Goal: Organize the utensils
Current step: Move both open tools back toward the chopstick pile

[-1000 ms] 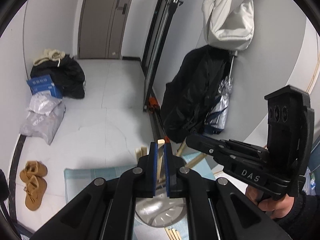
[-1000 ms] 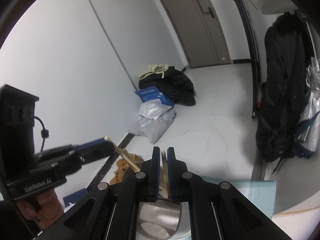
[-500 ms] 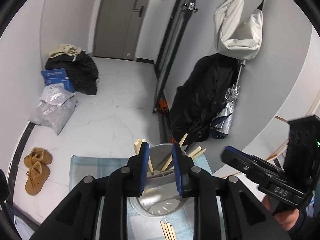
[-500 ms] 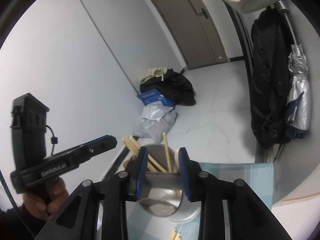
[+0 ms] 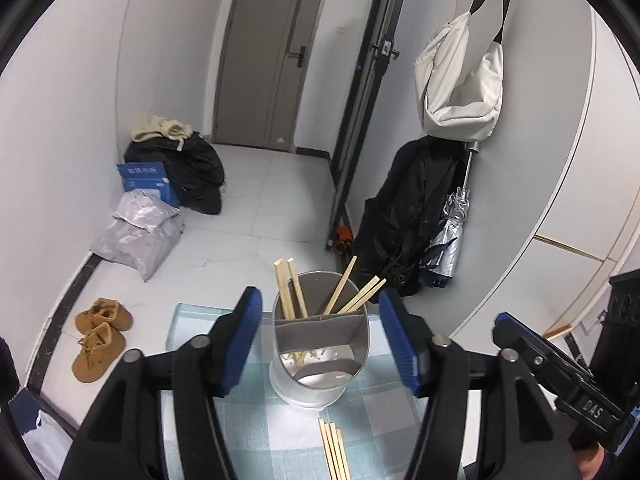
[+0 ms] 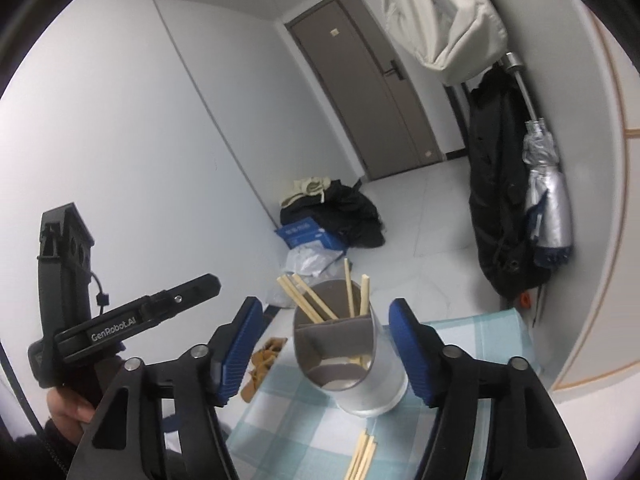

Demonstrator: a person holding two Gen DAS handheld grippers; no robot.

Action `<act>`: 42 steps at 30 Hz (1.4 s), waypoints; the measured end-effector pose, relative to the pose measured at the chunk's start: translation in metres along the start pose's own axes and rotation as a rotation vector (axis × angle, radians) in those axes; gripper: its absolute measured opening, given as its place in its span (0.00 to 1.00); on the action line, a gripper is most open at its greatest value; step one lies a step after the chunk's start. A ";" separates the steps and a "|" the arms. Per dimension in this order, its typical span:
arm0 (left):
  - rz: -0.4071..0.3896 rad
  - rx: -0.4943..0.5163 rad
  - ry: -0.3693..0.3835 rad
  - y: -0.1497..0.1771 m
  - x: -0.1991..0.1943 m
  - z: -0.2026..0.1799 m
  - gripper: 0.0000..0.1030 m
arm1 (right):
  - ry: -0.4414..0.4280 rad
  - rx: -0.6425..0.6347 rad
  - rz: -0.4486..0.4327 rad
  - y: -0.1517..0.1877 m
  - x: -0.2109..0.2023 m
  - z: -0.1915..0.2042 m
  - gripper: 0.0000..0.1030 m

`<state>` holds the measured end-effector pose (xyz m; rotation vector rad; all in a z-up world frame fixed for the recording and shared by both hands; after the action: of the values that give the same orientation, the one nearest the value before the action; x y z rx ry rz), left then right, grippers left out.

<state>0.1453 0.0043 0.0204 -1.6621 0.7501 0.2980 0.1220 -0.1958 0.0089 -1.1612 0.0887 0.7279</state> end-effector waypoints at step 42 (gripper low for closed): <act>0.072 -0.044 -0.134 0.148 0.030 0.026 0.88 | 0.269 -0.048 0.206 0.152 -0.001 -0.035 0.93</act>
<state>0.0818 0.0104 -0.1190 -1.6412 0.7078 0.4752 0.0461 -0.1965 -0.1270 -1.3034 0.4233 0.7535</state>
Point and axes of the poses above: each gripper's, at about its wrist camera, not at the fingertips, and x roughly the way its jaws point, z to its left, y to its underside, the point moved 3 cm from there along x, roughly the way its jaws point, and after that the axes turned 1 degree about z, right-handed, at the moved point
